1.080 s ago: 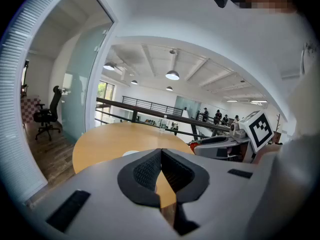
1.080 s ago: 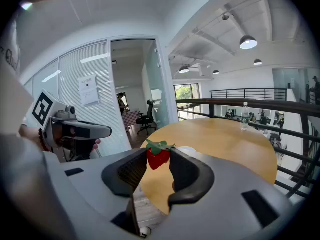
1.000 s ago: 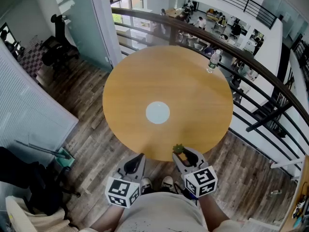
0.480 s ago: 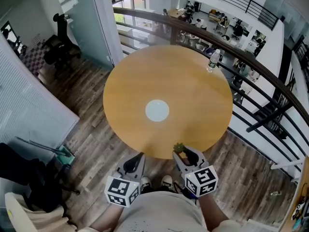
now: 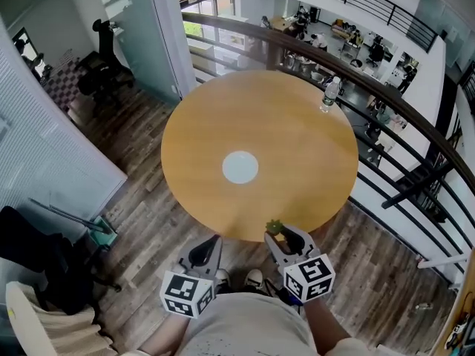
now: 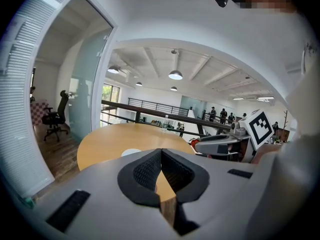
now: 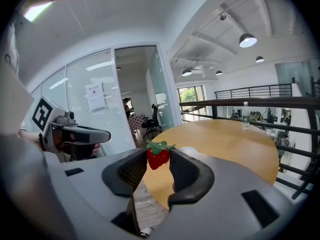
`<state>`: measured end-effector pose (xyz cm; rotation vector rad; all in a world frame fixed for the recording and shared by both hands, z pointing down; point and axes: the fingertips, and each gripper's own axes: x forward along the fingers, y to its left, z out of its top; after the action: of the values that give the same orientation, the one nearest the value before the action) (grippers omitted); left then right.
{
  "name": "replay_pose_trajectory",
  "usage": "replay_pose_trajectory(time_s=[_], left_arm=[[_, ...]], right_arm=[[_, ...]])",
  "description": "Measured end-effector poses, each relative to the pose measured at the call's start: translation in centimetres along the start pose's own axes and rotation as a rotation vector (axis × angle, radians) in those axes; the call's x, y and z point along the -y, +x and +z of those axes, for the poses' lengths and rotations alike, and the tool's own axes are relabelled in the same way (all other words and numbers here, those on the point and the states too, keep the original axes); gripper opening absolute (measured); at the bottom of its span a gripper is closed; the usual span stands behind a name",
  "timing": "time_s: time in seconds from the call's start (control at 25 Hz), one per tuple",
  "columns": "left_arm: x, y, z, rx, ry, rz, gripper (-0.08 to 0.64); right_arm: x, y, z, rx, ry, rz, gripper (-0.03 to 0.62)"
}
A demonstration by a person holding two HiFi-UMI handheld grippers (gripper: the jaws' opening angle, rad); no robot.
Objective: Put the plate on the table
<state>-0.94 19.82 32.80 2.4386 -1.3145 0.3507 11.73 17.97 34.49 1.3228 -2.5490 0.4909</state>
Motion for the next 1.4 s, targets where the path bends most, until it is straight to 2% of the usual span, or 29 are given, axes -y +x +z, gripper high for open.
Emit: replay_pose_trajectory(time_s=[0.28,0.68,1.0,1.4], left_arm=[[1.9,-0.2,-0.7,0.0,-0.003,0.033,0.023],[0.0,1.5,-0.9,-0.011,-0.013,0.039,0.023],[-3.8,4.9,0.9,-0.01,-0.004,0.0,0.022],[-12.2,9.6,4.1,-0.027,-0.014,-0.057,0.023]], right_arm=[[1.5,-1.6,-0.8,0.0,0.002,0.009,0.155],[2.6,0.6,-1.0,-0.013,0.019,0.005,0.155],[4.3,4.7,0.0,-0.035,0.032,-0.037,0.155],[6.6,12.7,4.0,-0.039,0.046,-0.115,0.155]])
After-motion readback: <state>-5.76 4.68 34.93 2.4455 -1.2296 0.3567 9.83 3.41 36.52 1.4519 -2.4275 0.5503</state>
